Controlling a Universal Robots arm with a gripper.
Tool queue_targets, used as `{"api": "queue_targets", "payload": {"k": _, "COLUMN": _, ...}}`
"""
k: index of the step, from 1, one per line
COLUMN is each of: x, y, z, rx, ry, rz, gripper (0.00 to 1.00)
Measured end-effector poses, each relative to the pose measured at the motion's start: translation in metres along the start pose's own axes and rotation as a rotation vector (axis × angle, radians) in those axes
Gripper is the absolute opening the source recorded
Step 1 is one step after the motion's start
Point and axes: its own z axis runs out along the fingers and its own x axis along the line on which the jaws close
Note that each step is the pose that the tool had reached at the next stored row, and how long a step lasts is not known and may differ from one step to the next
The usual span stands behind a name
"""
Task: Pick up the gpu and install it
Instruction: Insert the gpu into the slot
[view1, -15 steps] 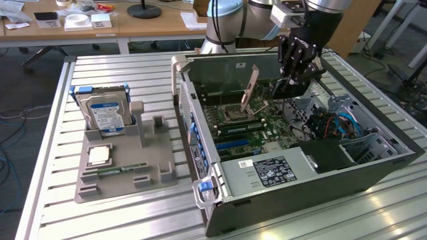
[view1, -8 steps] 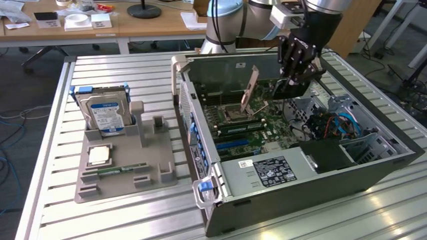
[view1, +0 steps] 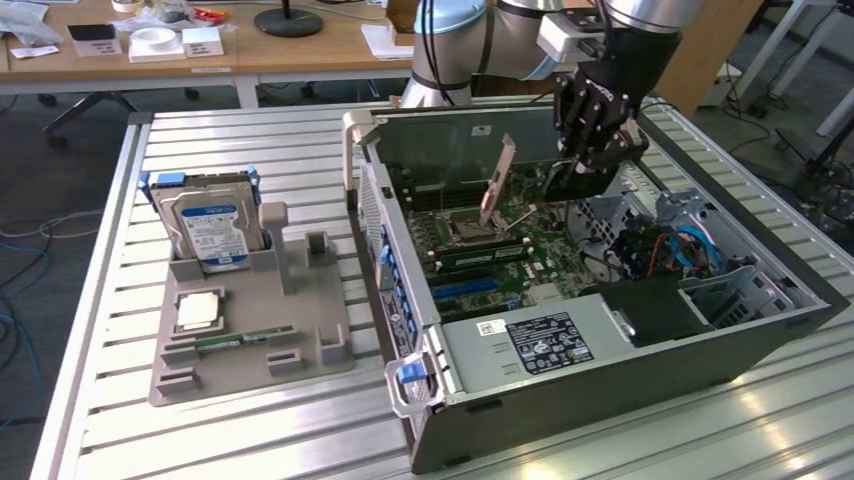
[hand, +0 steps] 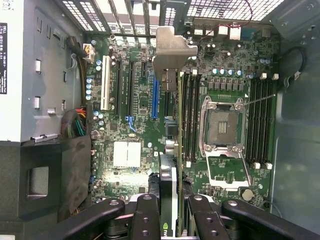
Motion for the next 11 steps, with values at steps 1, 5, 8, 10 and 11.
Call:
{"api": "queue_targets", "payload": {"k": 1, "x": 0.0, "y": 0.0, "z": 0.0, "rx": 0.0, "ry": 0.0, "rz": 0.0, "gripper": 0.27}}
{"api": "queue_targets", "payload": {"k": 5, "x": 0.0, "y": 0.0007, "z": 0.0015, "rx": 0.0009, "ry": -0.0006, "rz": 0.0, "gripper": 0.27}}
{"api": "queue_targets", "payload": {"k": 8, "x": 0.0, "y": 0.0029, "z": 0.0046, "rx": 0.005, "ry": 0.0, "rz": 0.0, "gripper": 0.27}}
{"api": "queue_targets", "payload": {"k": 10, "x": -0.0001, "y": 0.0052, "z": 0.0063, "rx": 0.0101, "ry": 0.0001, "rz": 0.0, "gripper": 0.27}}
{"api": "queue_targets", "payload": {"k": 11, "x": -0.0001, "y": 0.0063, "z": 0.0071, "rx": 0.0124, "ry": 0.0002, "rz": 0.0, "gripper": 0.27}}
